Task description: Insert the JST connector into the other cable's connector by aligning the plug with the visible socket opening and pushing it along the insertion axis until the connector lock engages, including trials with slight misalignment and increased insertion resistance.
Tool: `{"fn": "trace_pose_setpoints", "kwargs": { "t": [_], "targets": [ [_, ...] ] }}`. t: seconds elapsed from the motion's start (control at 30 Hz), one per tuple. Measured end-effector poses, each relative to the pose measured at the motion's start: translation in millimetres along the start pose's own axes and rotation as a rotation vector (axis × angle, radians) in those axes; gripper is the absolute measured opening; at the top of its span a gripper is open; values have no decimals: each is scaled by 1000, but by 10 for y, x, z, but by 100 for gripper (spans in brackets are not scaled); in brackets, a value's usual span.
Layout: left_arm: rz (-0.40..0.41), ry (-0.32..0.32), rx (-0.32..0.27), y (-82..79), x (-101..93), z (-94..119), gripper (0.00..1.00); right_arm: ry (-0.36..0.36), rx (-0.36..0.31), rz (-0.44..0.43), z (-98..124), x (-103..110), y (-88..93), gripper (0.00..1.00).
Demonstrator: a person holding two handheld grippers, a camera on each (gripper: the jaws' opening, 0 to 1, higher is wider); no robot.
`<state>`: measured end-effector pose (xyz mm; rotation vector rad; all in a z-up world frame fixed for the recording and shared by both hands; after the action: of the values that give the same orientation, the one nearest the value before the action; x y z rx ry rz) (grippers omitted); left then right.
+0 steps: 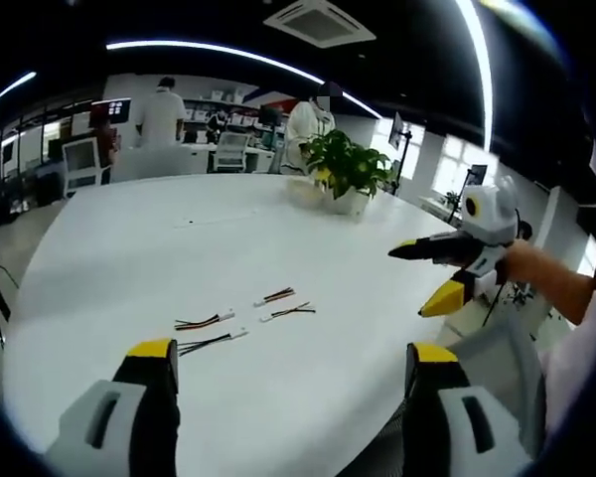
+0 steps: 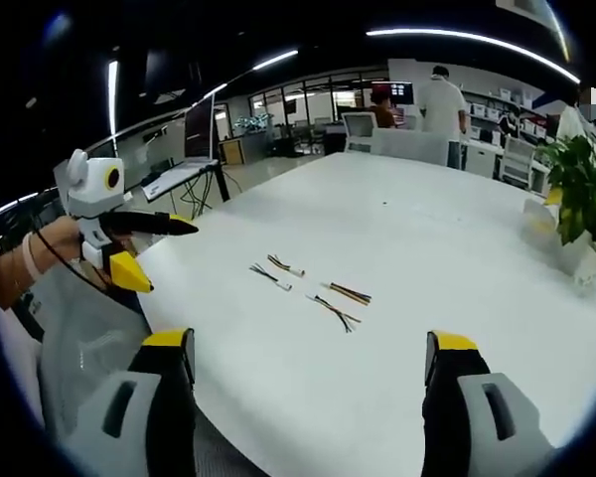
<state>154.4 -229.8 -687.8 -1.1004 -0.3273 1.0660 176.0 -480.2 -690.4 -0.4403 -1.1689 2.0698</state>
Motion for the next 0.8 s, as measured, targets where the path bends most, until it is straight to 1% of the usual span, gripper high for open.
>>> {"fn": "trace_pose_setpoints", "kwargs": {
  "t": [0.13,0.27,0.37,0.5,0.6,0.67,0.8],
  "targets": [
    [-4,-14,7,-10,37,-1,92,17,18,7,11,-105,11,94],
    [-25,-33,23,-11,72,4,92,22,13,20,35,-157,-20,94],
    [-51,-55,58,23,111,-5,93,22,15,38,41,-196,-35,94],
    [-41,-50,56,30,117,-2,93,28,26,64,54,-262,-40,94],
    [-28,-48,55,37,116,-10,93,28,30,64,43,-299,-20,93],
    [-30,-48,65,49,110,-18,93,26,43,68,39,-300,-5,93],
    [-33,-42,70,51,95,-26,93,15,39,74,27,-279,-7,93]
  ]
}}
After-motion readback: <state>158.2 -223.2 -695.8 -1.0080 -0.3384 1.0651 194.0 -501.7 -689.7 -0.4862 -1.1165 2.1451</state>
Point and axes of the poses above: the point that each gripper's makers call its tool centre point, and the gripper's own axes: z roughly backward along the fingers, x roughly to its left, y roughly out of its underside, the point moved 7 cm from there along z, roughly backward along the fingers, and after that the axes turned 5 degrees about z, right-handed, at the moved point
